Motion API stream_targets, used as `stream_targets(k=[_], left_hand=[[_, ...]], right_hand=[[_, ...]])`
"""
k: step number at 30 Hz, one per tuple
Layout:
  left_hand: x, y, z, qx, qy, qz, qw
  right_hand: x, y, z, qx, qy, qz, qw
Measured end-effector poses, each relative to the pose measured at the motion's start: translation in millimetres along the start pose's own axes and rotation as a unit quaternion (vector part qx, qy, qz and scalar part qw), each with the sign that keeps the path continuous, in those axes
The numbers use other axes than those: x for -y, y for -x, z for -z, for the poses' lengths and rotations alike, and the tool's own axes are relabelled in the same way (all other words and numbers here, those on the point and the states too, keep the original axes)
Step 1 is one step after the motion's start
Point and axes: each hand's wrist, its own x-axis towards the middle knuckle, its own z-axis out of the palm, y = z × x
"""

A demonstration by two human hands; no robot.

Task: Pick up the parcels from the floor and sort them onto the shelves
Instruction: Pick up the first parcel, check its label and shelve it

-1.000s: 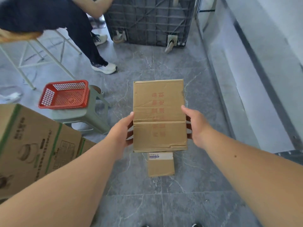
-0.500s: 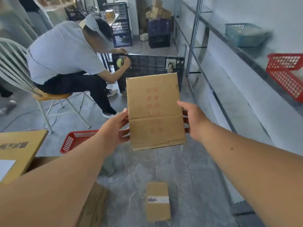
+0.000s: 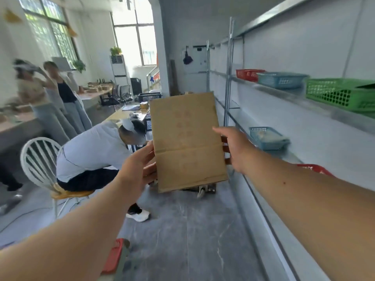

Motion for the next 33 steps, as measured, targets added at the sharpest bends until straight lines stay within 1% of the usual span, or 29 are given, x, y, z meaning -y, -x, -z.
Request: stream_targets(k=[6, 10, 14, 19, 27, 33], left_hand=[[-102, 16, -15, 0.010, 0.001, -0.033, 0.999], [-156, 28, -24, 0.012, -0.004, -0.099, 0.995], [-200, 46, -30, 0.013, -0.001, -0.131, 0.991], [-241, 60, -32, 0.014, 0.011, -0.167, 0.986], [-302, 88, -29, 0.047, 0.013, -0.225, 0.973], [-335, 116, -29, 0.047, 0.014, -0.241, 0.969]], right_hand=[[102, 15, -4, 0.025, 0.019, 0.082, 0.996], [157, 25, -11, 0.025, 0.027, 0.126, 0.991], [202, 37, -17, 0.029, 0.022, 0.149, 0.988], [243, 54, -22, 0.042, 0.011, 0.183, 0.982], [294, 88, -26, 0.041, -0.022, 0.220, 0.974], [326, 113, -26, 0.050, -0.014, 0.244, 0.968]])
